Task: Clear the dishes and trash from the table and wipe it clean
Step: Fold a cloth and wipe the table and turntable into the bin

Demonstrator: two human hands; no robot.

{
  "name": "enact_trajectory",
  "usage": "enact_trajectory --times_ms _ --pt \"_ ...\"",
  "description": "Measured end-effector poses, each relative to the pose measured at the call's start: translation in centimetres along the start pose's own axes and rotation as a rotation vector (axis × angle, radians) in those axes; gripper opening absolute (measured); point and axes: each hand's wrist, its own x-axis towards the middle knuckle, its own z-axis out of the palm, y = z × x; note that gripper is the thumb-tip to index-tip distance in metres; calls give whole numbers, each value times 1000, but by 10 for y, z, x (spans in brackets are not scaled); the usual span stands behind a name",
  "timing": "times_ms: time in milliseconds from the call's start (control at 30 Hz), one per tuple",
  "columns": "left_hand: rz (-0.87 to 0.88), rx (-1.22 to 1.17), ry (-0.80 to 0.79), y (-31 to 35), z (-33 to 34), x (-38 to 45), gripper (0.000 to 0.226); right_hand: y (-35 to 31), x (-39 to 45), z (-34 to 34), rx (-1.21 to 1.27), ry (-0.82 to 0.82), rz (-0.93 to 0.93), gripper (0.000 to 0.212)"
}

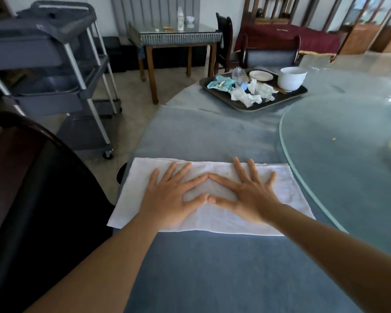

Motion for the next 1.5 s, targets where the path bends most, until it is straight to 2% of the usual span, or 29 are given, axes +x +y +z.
enact_trajectory --times_ms 167,433,567,767,1167,1500 --pt "41 0 -16 -32 -4 55 73 -3 55 -11 15 8 31 68" --pt "114 -26 -20 -69 -9 130 73 -4 122 -23 27 4 112 71" --pt "151 -41 -50 -87 -13 172 61 -5 156 -29 28 19 163 73" --pt "251 -57 -40 -107 -13 227 60 -7 188 -37 31 32 260 71" --pt "348 -68 -1 -118 -8 264 64 -7 210 -45 31 0 347 82" --pt "371 -53 42 -118 -9 274 65 -5 216 -50 56 -7 354 71"
